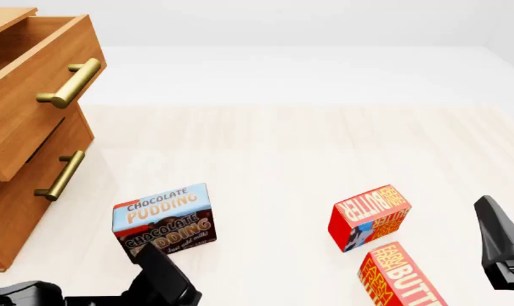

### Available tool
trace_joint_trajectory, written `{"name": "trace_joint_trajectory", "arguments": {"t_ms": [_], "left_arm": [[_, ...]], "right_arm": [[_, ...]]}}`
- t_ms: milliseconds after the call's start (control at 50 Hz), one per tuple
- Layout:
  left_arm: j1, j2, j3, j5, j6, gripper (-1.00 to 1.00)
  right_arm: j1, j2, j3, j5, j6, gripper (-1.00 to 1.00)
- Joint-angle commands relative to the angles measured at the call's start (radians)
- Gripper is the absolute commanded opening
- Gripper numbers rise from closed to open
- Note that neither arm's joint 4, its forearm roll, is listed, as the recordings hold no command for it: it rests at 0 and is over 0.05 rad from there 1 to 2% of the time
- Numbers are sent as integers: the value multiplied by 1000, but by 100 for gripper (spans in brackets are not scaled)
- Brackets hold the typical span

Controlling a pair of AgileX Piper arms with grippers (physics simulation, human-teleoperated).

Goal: Put the bowl in the top drawer of the cabinet.

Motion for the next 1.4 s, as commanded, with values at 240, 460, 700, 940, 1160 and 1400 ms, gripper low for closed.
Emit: {"name": "trace_joint_trajectory", "arguments": {"t_ms": [240,460,700,940,1160,1400], "left_arm": [[-48,127,18,-146,-49,100],[-75,188,28,-213,-75,100],[-69,164,25,-198,-62,-100],[-68,152,22,-188,-58,-100],[-28,63,1,-117,-10,-100],[22,-44,-31,-49,51,-100]], "right_arm": [[-1,0,0,1,-1,100],[0,0,0,0,0,100],[0,0,0,0,1,100],[2,0,0,-2,0,100],[3,0,0,-5,1,100],[8,0,0,-8,-3,100]]}}
